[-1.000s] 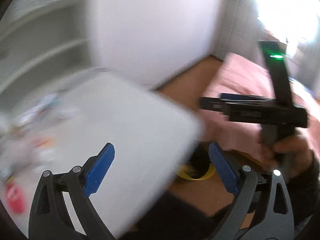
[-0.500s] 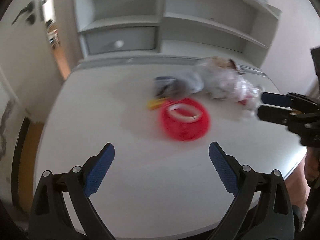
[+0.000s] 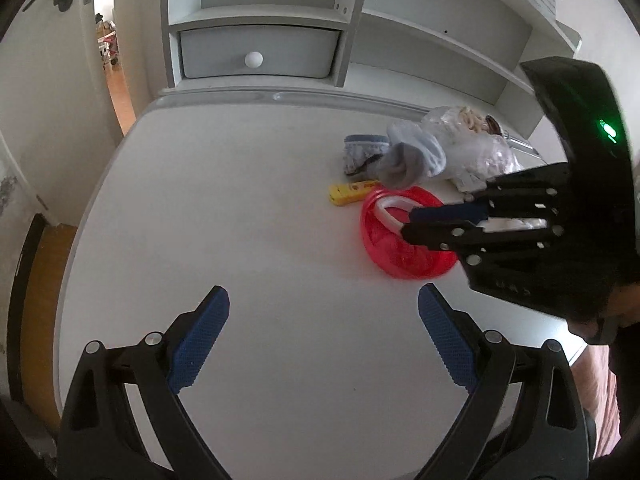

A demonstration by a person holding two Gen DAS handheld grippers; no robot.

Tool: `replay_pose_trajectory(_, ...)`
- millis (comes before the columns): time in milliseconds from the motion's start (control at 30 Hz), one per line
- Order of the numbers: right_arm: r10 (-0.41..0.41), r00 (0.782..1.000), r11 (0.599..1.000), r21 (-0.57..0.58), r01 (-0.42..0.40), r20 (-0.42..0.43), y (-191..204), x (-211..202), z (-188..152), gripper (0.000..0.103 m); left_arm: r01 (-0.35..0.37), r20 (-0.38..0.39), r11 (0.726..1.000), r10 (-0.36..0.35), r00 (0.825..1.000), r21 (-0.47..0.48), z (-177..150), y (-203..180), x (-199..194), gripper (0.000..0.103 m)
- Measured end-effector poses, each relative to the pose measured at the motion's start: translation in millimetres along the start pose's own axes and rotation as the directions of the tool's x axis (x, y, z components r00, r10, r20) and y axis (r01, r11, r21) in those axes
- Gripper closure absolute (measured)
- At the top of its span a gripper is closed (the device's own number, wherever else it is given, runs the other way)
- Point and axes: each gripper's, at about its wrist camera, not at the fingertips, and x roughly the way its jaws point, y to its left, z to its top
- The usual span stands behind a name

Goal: Collect trash
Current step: 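Return to the desk and grasp the white plastic ring with the right tool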

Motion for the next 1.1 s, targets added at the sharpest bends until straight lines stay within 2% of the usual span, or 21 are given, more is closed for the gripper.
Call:
replay_pose_trajectory(67, 0.004, 1.000, 1.000, -0.013, -0.004, 0.010, 0, -3, 1, 0.102, 0.007, -0.009, 1.000, -0.007, 1.000, -0.002, 5, 3, 6, 0.011)
replay_pose_trajectory(333, 0.063, 0.986, 0.993, 0.093, -0.078, 0.157, -22, -59, -5, 0.102, 0.009, -0.020, 1.000, -0.009, 1.000, 0.024, 28, -5, 23, 0.011)
replay_pose_trajectory(400, 0.042, 0.983, 0.992, 0.105, -0.062, 0.180, -27, -69, -9, 0.102, -0.007, -0.014, 0.999, 0.008, 1.000, 0.047, 36, -10, 25, 0.011)
replay_pose_trajectory(533, 0.044, 0.993, 0.994, 0.097, -0.056, 0.113, -26, -54, -6, 0.102, -0.016, 0.009, 0.998, 0.016, 1.000, 0.060, 42, -9, 17, 0.011)
replay_pose_trajectory(767, 0.052, 0.999, 0.996, 0.070, -0.053, 0.011, -22, -17, 1, 0.102, -0.052, -0.007, 0.998, 0.052, 0.999, 0.047, 25, 4, 7, 0.011)
replay_pose_trajectory(1100, 0.063, 0.998, 0.993, 0.099, -0.061, -0.021, -24, -6, 7, 0.102, -0.033, -0.017, 0.998, 0.034, 0.999, 0.056, 22, 8, 8, 0.011)
